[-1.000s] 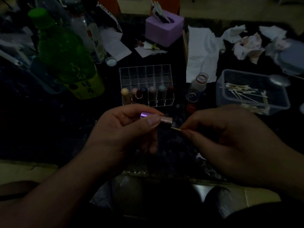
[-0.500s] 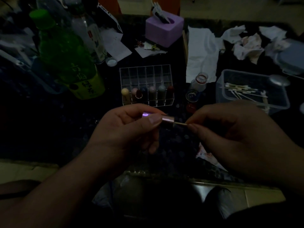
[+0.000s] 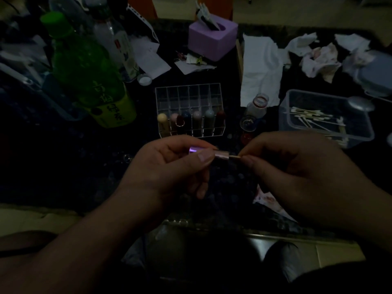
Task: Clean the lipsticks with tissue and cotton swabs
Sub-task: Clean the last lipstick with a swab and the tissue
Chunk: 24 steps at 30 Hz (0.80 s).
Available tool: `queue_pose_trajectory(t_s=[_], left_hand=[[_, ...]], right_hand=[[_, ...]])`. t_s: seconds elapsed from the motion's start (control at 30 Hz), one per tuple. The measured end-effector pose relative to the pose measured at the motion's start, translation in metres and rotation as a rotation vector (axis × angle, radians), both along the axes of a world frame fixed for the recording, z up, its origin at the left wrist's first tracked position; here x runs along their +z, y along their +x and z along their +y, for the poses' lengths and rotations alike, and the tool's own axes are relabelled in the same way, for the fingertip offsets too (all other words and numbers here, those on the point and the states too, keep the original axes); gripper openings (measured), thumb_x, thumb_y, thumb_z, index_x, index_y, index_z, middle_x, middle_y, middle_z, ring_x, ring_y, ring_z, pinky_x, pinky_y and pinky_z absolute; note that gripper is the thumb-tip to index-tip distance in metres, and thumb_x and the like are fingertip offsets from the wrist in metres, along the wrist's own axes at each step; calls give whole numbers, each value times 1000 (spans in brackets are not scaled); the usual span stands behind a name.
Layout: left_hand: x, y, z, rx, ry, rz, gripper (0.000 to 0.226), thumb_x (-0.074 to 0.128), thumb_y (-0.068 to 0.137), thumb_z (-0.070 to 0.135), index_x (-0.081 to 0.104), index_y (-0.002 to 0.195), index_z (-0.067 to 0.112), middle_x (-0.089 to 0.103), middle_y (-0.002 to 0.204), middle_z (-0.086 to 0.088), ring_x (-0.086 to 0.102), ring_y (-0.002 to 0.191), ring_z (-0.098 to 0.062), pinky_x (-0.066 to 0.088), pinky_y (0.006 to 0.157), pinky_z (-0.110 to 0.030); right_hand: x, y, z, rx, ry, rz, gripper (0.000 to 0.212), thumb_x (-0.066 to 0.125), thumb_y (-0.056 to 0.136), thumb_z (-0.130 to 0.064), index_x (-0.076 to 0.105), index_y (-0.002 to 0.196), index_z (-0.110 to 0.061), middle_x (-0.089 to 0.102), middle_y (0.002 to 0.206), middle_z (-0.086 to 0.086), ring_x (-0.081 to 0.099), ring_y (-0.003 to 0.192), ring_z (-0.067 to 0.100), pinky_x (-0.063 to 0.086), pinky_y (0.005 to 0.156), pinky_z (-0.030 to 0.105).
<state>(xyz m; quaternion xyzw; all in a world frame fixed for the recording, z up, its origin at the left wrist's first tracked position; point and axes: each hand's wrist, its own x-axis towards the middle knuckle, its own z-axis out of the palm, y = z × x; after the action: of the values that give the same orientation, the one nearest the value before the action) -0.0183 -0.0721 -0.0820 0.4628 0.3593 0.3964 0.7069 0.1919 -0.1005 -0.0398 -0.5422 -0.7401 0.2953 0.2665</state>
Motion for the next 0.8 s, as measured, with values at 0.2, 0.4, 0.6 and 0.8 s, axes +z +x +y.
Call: queue_pose_trajectory(t_s=[0.2,0.4,0.6,0.8], left_hand=[[-1,0,0,27,4,-18,26,71,75,23,75,91,3,60,60,-12,50,46,-24,41,49,-27],[0,3,-1,22,7,29,16,71,78,14,74,88,3,58,56,-10,49,42,-19,40,46,-25],[1,8,-1,54,2,7,13,69,78,11,75,84,1,56,55,-12,42,42,-18,40,45,-25],[-1,5,2,57,19,2,17,75,74,14,76,86,2,57,70,-24,43,48,-23,39,48,-29]], right_hand=[[4,2,0,67,-69,-53,13,61,84,-29,71,77,-29,63,65,-22,61,59,-3,40,52,7],[8,6,-2,113,-113,111,11,67,87,-17,74,80,-22,64,60,-15,62,55,3,42,52,10],[4,2,-2,-40,-63,81,12,63,85,-26,72,77,-29,64,61,-19,61,55,-2,41,51,7],[7,6,-4,52,-134,12,14,61,83,-32,72,77,-28,64,61,-17,61,54,0,41,49,9]])
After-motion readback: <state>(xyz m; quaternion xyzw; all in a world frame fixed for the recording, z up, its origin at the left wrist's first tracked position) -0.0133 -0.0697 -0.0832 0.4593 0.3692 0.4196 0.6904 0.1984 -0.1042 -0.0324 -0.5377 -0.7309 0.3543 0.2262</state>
